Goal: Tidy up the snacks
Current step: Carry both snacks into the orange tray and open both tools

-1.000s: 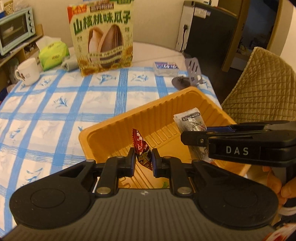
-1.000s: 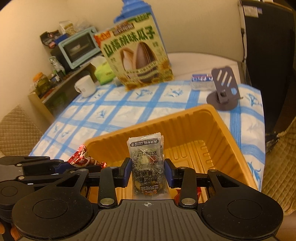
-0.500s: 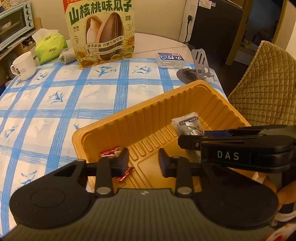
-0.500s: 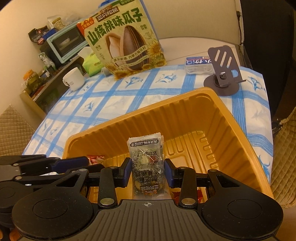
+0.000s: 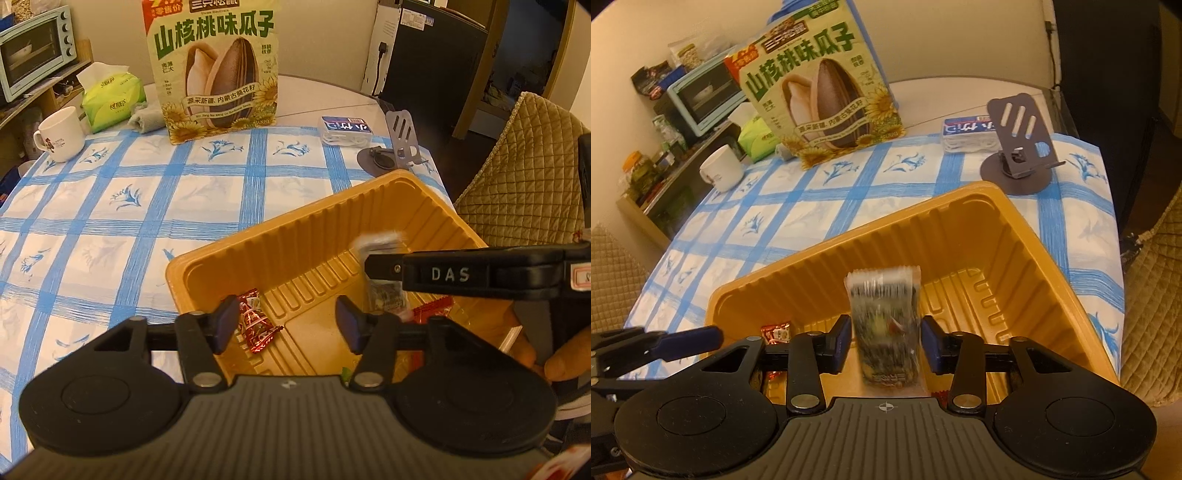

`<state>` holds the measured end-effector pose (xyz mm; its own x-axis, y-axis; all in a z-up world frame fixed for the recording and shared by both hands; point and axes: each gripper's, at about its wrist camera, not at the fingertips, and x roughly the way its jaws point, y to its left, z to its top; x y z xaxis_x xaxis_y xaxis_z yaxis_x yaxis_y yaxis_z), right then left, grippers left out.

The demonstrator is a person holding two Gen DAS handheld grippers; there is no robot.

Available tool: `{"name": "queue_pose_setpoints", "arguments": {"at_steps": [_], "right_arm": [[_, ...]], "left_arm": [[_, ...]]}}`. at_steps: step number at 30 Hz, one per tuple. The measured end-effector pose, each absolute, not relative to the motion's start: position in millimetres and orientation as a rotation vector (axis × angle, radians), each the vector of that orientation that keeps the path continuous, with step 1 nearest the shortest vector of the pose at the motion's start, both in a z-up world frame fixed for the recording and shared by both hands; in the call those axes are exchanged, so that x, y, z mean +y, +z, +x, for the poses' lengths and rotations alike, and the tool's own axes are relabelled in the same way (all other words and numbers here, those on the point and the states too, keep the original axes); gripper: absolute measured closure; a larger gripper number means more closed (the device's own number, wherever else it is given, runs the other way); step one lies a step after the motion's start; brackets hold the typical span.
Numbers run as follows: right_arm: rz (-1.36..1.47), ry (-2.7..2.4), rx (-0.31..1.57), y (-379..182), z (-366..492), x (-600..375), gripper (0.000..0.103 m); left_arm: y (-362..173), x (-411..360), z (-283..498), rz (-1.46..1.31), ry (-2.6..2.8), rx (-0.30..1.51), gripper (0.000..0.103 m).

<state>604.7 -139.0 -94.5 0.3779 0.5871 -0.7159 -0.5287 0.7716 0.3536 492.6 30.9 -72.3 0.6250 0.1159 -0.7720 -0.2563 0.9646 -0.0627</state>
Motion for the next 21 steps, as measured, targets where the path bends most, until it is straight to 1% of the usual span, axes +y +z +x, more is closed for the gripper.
{"name": "queue_pose_setpoints", "arguments": {"at_steps": [1,2,5,9,10,14,21], "right_arm": [[0.076,0.705,0.933,-92.3,604.0,-141.2,0.035],[0.080,0.698,0.918,-89.8,603.0,-143.6,0.032],[0.089,0.687,0.907,-83.1,600.8,-149.9,0.029],[0.105,0.664,0.890,-72.5,593.2,-161.4,0.019],[0.109,0.660,0.882,-69.6,590.2,-164.7,0.017],[0.126,0.634,0.863,-59.1,576.4,-178.5,0.013],[0.147,0.629,0.823,-37.5,537.4,-201.1,0.012]], "left_arm": [[-70.6,30.8,490.7,-0.172,0.216,0.865,0.043],[-68.8,30.9,488.8,-0.171,0.217,0.859,0.040],[-62.7,30.2,482.6,-0.178,0.218,0.848,0.029],[-52.3,27.6,472.0,-0.179,0.209,0.824,0.022],[-48.9,26.5,468.6,-0.178,0.207,0.815,0.021],[-37.4,23.9,454.5,-0.191,0.196,0.798,0.017],[-16.1,21.8,415.4,-0.212,0.175,0.757,0.016]]}}
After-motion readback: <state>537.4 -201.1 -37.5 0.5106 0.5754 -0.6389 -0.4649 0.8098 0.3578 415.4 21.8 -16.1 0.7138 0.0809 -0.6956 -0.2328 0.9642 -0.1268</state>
